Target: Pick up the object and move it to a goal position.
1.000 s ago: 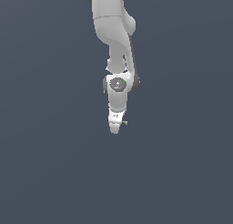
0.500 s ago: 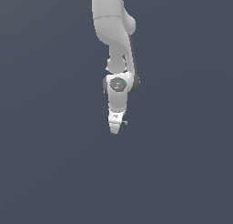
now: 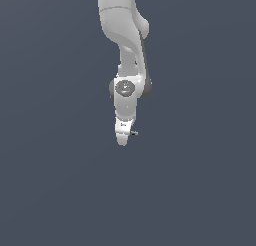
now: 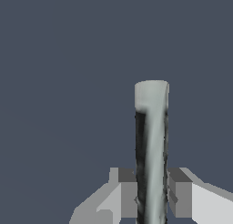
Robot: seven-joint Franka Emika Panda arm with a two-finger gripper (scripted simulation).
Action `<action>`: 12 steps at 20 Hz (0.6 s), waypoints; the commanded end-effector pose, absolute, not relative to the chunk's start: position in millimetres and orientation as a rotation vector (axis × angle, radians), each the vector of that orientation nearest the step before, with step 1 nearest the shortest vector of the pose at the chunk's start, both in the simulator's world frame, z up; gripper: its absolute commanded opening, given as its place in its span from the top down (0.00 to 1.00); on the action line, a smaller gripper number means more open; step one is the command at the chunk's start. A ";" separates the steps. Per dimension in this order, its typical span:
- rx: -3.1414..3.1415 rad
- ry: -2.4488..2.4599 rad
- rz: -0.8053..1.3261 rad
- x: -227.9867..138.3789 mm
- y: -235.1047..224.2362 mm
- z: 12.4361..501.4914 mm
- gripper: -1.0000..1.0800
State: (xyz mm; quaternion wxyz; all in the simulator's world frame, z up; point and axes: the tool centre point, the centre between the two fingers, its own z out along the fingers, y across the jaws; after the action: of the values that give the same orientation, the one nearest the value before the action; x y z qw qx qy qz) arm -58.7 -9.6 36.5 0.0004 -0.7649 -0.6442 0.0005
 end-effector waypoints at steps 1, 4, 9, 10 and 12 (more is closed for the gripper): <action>-2.403 -2.023 0.001 -54.7 -18.4 51.6 1.00; -2.402 -2.024 0.000 -49.0 -31.3 74.2 1.00; -2.400 -2.024 -0.002 -37.2 -57.4 120.5 1.00; -2.400 -2.024 -0.002 -34.6 -63.0 130.6 1.00; -2.399 -2.024 -0.003 -29.3 -74.5 150.9 1.00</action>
State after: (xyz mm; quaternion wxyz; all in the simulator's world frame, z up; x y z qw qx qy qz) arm -32.8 -66.0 135.2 0.0008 -0.7646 -0.6445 -0.0005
